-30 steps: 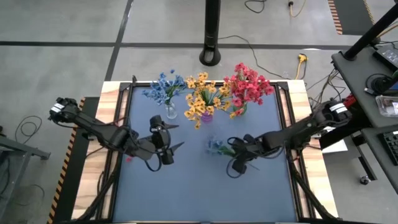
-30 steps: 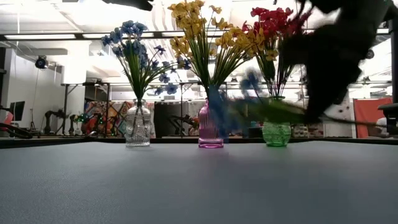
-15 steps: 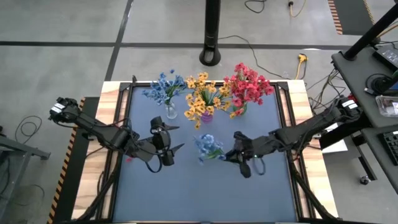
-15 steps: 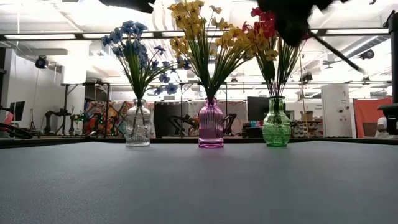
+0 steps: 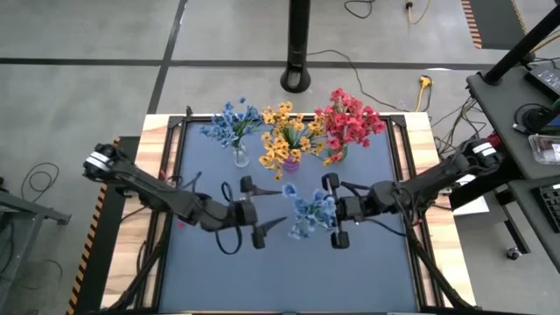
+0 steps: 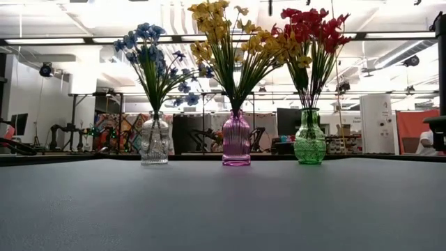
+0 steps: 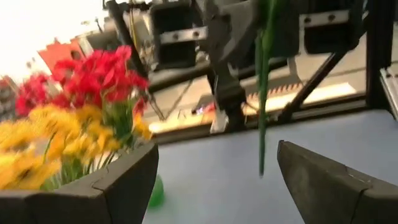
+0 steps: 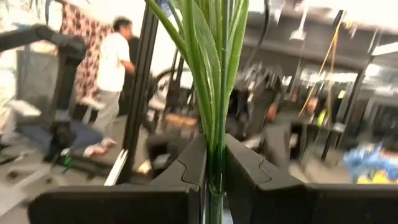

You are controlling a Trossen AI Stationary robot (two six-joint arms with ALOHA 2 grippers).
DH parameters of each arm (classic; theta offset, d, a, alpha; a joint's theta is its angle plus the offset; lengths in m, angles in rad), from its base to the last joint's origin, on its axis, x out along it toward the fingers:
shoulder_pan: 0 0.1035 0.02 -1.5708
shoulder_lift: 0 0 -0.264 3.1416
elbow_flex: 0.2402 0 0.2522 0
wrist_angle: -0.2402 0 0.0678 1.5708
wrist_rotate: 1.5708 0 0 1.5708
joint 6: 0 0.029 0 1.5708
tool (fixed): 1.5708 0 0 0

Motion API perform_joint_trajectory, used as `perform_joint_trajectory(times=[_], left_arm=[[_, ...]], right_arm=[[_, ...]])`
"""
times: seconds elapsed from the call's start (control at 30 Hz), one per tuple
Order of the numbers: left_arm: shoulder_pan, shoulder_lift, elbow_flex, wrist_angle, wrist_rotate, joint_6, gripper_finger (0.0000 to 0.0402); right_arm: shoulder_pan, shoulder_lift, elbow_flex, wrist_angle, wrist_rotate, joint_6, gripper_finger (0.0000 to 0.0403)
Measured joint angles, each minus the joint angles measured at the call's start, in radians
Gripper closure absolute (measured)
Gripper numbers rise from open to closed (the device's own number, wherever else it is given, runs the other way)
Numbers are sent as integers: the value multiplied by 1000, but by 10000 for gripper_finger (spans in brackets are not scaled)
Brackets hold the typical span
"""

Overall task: Sort flowers into vase by color
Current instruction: Put the blue flowers into the transparent vase

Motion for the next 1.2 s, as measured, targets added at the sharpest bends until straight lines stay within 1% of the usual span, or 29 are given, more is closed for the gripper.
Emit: perform_joint_trajectory(times=[0.1, 0.2, 0.3, 0.37, 0.57, 0.67, 0.73, 0.8, 0.87, 1.0, 1.13, 1.2], left_arm=[[3, 69, 0, 161, 4, 89, 92], [3, 136, 0, 340, 3, 176, 92], [3, 185, 0, 449, 4, 237, 92], [2, 200, 0, 490, 10, 249, 92], [0, 193, 0, 499, 130, 213, 92], [0, 183, 0, 503, 133, 204, 101], [0, 183, 0, 502, 132, 201, 121], [2, 184, 0, 504, 128, 194, 154], [4, 184, 0, 506, 114, 192, 195], [6, 184, 0, 503, 46, 187, 289], [7, 184, 0, 502, 39, 200, 375], [7, 184, 0, 498, 38, 205, 391]], right_arm=[[-1, 36, 13, 47, 0, -38, 369], [-4, 70, 39, 53, -1, -66, 369], [-7, 107, 62, 51, 0, -96, 369], [-11, 128, 77, 50, 0, -112, 369], [-38, 153, 108, 44, 0, -122, 369], [-47, 153, 113, 44, 0, -122, 369], [-53, 153, 115, 43, 0, -118, 369], [-53, 153, 117, 41, 0, -117, 369], [-53, 153, 117, 41, -1, -118, 369], [-53, 153, 117, 45, 1, -95, 369], [-53, 153, 119, 32, 1, -72, 364], [-53, 151, 126, 7, 2, -48, 351]])
